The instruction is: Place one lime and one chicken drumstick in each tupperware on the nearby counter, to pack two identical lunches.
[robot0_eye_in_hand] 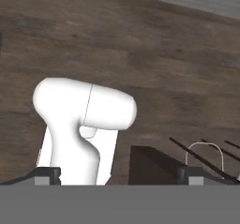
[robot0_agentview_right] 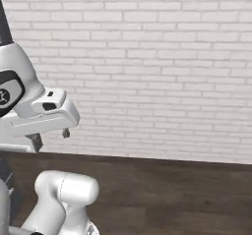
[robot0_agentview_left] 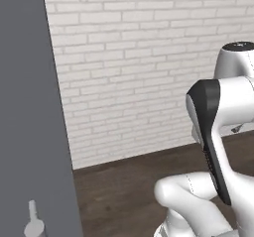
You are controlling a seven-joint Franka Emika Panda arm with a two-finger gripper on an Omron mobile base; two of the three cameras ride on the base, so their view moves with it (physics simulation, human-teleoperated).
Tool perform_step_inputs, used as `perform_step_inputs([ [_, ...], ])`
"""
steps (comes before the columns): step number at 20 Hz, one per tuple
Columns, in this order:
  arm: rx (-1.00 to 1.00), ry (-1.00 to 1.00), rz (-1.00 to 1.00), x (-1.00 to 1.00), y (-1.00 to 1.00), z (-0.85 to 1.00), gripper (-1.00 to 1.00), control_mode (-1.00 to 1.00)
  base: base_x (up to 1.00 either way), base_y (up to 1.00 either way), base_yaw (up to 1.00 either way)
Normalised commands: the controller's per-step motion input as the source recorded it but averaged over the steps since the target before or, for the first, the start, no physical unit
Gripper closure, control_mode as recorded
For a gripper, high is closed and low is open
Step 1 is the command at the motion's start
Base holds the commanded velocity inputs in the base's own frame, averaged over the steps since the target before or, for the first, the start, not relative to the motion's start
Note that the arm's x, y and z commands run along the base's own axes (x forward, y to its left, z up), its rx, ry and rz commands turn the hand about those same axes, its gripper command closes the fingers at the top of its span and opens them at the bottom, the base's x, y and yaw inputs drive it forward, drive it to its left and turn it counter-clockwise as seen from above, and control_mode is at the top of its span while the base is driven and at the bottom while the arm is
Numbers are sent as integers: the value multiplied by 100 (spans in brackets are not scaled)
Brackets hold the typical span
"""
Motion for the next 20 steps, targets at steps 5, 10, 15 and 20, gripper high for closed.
perform_step_inputs([
  [5,0,0,0,0,0,0,-100,100,100,-29,23],
  [10,0,0,0,0,0,0,-100,100,100,-9,46],
  [15,0,0,0,0,0,0,-100,100,48,-11,82],
  [20,0,0,0,0,0,0,-100,100,0,0,100],
])
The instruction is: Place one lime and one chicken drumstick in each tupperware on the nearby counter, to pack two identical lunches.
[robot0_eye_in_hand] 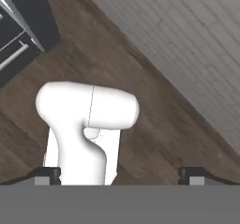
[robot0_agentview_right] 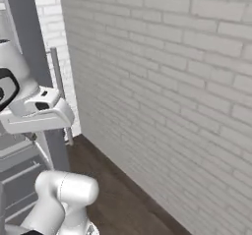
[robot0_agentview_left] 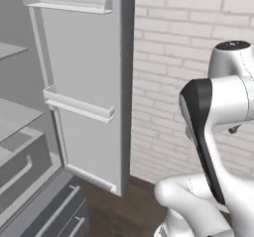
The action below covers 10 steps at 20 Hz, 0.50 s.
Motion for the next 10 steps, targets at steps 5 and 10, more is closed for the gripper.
perform_step_inputs([
  [5,0,0,0,0,0,0,-100,100,0,0,100],
  [10,0,0,0,0,0,0,-100,100,15,-1,100],
])
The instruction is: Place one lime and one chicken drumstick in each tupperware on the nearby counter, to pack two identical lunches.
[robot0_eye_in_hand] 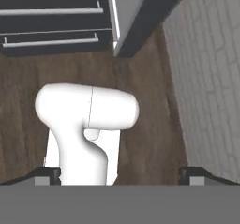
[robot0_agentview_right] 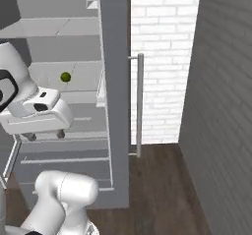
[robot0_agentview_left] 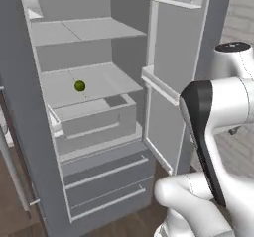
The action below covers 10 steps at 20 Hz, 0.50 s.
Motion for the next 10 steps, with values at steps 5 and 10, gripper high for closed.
perform_step_inputs([
  [5,0,0,0,0,0,0,-100,100,31,-17,75],
  [10,0,0,0,0,0,0,-100,100,66,3,33],
])
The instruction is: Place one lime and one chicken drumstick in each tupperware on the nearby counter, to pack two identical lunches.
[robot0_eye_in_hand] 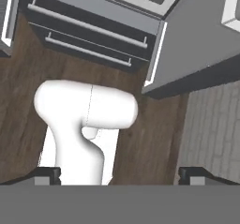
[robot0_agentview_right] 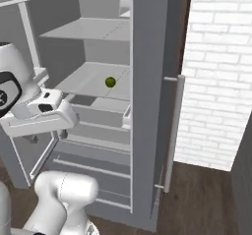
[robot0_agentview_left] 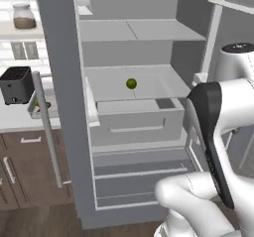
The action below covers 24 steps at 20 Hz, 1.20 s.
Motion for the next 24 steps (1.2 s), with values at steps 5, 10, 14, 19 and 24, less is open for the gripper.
perform_step_inputs([
  [5,0,0,0,0,0,0,-100,100,74,1,11],
  [10,0,0,0,0,0,0,-100,100,86,12,0],
  [14,0,0,0,0,0,0,-100,100,11,0,0],
  [19,0,0,0,0,0,0,-100,100,0,0,0],
  [24,0,-10,0,15,33,0,-100,-100,5,11,0],
])
